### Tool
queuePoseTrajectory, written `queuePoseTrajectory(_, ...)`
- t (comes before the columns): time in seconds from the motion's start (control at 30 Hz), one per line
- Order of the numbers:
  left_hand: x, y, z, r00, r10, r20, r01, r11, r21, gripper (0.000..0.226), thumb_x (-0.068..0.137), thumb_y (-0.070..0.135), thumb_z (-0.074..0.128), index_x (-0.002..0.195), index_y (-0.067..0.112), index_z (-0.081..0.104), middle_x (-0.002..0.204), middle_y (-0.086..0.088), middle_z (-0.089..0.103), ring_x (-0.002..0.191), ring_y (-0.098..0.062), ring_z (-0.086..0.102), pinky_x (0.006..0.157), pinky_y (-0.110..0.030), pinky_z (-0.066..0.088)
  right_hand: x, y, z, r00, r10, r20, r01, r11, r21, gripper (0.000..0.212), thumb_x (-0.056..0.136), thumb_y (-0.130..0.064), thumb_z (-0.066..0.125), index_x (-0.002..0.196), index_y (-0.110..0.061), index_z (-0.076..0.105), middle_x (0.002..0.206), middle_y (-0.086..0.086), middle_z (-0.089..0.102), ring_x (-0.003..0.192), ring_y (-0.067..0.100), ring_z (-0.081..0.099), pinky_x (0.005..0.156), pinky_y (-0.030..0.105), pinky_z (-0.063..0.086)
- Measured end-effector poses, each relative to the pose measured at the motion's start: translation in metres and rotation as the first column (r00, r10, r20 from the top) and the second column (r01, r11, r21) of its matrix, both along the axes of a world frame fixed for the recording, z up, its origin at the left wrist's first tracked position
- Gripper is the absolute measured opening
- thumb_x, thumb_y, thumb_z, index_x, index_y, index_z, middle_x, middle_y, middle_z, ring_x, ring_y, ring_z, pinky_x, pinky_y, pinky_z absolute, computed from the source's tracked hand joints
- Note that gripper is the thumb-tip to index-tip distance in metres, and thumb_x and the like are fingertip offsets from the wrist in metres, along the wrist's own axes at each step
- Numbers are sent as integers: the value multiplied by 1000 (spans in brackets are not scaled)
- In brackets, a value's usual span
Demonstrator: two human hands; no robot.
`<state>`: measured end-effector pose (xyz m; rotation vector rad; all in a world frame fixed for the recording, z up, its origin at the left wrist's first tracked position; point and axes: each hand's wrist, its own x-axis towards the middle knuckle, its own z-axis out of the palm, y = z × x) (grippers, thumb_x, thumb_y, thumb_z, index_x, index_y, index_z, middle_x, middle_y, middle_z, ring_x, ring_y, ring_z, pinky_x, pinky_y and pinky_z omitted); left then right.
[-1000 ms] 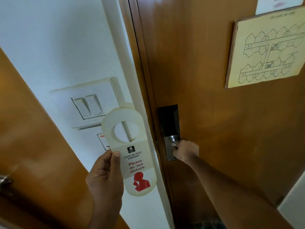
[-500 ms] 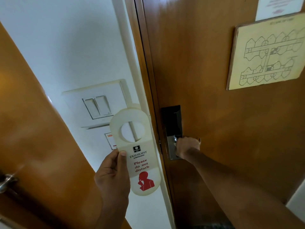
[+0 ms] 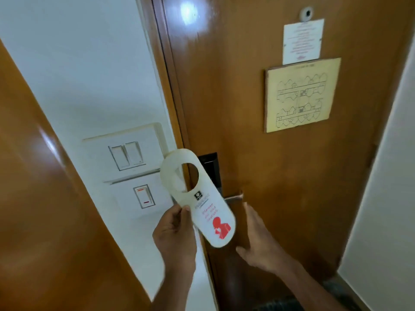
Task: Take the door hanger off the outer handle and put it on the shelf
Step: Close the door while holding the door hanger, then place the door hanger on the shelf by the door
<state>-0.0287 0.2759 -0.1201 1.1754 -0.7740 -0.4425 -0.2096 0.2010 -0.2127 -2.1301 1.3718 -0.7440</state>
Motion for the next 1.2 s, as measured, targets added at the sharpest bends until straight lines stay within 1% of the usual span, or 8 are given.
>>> queuePoseTrajectory(0.17,-73,-12,-8,941,-271,-204,283,959,31,12,93,17,71,93,29,75,97,9,82,95,-9,77,70,-21,60,-66,50,21,959,-238,155,219,967,128,137,61,-51,96,155,-46,-4,141,-33,21,126,-12,29,106,28,34)
queuePoseTrajectory(0.3,-139,-5,-24,775,-539,-329,594,800,89,16,89,21,76,95,36,76,100,11,82,93,-4,76,67,-23,60,-131,82,36,862,-481,162,476,877,69,106,58,-43,98,141,-46,32,123,-30,49,96,-1,61,60,12,52)
queuePoseTrajectory(0.47,-205,-12,-37,648,-741,-176,758,606,239,54,82,-7,77,124,24,61,124,0,73,87,-9,77,70,-19,59,-244,160,39,769,-639,-24,639,769,15,86,57,-36,96,124,-44,42,124,-13,60,93,9,64,66,21,58)
queuePoseTrajectory(0.53,-231,-19,-41,508,-861,-16,788,457,411,101,77,-9,80,157,25,27,134,11,55,84,2,67,76,-20,55,-290,195,34,710,-693,-122,700,714,20,94,57,-33,97,135,-33,43,132,-7,58,96,12,62,75,25,58)
queuePoseTrajectory(0.63,-295,-19,-56,101,-963,252,661,254,706,130,71,5,90,160,38,2,136,9,52,87,2,64,77,-22,56,-359,249,16,631,-742,-224,767,641,37,87,58,-30,94,130,-29,46,133,-3,58,99,13,57,76,27,54)
queuePoseTrajectory(0.8,-422,5,-98,-225,-840,493,523,322,789,91,68,20,88,142,41,40,125,6,61,112,-21,61,88,-42,60,-454,313,-30,563,-777,-284,825,549,134,115,55,-39,98,150,-25,33,144,-2,52,116,17,54,89,34,55)
queuePoseTrajectory(0.93,-523,32,-160,-346,-756,556,478,368,798,87,62,38,92,134,36,43,114,8,61,101,-14,56,73,-32,46,-528,356,-92,513,-797,-318,857,453,247,127,57,-40,98,158,-19,24,156,2,42,133,23,46,101,37,48)
queuePoseTrajectory(1.2,-658,66,-344,-551,-681,482,321,360,876,94,58,40,95,135,24,44,121,-8,61,110,-31,60,84,-44,54,-620,402,-281,391,-746,-538,913,244,326,125,58,-53,96,156,-25,23,144,17,44,126,33,44,100,45,48)
